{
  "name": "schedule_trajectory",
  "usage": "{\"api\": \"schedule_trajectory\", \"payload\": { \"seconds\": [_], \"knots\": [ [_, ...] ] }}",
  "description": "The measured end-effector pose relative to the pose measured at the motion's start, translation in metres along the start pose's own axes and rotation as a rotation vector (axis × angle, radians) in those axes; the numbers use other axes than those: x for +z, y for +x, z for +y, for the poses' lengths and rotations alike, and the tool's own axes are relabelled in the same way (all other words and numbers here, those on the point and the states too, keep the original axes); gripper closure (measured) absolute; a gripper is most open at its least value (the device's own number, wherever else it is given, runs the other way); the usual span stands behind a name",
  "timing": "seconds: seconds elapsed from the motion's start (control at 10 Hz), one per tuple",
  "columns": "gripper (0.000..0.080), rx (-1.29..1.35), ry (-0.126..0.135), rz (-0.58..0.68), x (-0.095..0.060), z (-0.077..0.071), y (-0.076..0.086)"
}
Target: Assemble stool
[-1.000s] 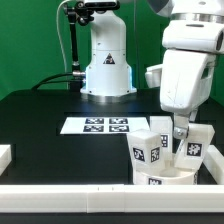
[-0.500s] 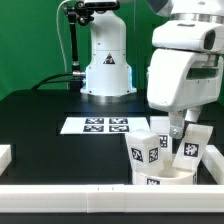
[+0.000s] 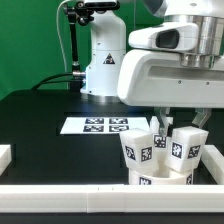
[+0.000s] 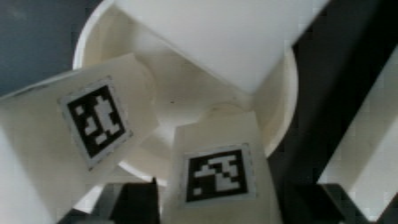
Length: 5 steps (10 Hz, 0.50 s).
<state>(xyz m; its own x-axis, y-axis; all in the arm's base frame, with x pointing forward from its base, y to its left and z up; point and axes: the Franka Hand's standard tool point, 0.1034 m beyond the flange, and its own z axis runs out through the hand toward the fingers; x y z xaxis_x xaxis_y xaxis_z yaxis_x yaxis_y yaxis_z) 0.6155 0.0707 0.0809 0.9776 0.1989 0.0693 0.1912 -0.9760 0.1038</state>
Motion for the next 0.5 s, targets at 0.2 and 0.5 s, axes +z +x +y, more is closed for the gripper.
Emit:
{"api": "schedule_trajectory", "payload": {
  "seconds": [0.2,0.5],
  "knots": [
    [0.0463,0.198,0.009,0.001,-0.0006,-0.0059,0.0008],
    [0.0462,0.363,0.01,0.001,-0.0007,-0.0087,0.001]
  ]
}}
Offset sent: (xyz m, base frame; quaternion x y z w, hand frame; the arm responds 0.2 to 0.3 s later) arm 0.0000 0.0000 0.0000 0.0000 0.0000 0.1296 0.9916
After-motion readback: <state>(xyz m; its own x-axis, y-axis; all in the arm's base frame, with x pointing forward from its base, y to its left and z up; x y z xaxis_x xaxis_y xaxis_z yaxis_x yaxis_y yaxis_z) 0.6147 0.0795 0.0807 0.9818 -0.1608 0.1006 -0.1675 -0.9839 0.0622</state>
